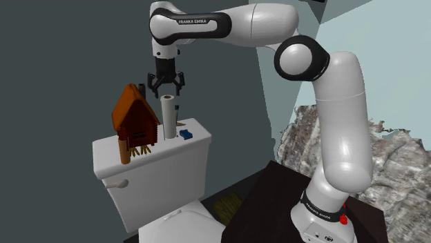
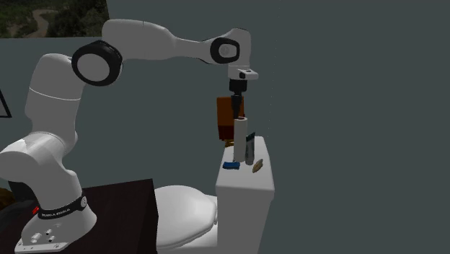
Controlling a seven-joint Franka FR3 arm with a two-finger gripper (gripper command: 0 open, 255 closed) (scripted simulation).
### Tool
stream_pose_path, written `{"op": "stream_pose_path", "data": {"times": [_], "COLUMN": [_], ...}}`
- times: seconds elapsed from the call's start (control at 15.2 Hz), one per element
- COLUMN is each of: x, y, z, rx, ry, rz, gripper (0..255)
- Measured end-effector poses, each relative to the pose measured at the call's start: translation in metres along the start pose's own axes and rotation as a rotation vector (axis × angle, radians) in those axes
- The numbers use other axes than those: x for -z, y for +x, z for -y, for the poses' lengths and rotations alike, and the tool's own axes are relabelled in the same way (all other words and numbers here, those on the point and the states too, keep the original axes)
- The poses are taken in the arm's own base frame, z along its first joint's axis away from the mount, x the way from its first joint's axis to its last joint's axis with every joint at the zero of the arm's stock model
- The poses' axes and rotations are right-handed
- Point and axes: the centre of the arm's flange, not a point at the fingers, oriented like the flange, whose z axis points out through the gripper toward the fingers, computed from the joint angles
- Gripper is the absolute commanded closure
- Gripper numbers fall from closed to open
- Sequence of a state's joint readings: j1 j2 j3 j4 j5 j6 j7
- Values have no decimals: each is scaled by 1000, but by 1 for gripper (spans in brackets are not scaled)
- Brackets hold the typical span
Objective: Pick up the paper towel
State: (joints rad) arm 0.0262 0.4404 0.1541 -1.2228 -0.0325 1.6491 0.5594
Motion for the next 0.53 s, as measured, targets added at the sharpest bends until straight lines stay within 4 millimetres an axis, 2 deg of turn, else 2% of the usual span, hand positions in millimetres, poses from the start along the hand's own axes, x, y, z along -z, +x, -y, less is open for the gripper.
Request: {"op": "stream_pose_path", "data": {"times": [0.33, 0.4, 0.53], "x": [-25, -27, -28], "y": [1, 2, 2], "z": [-1, 0, 0], "rx": [-1, -1, -2], "ry": [0, 0, 1], "rz": [1, 1, -1], "gripper": [0, 255, 255]}}
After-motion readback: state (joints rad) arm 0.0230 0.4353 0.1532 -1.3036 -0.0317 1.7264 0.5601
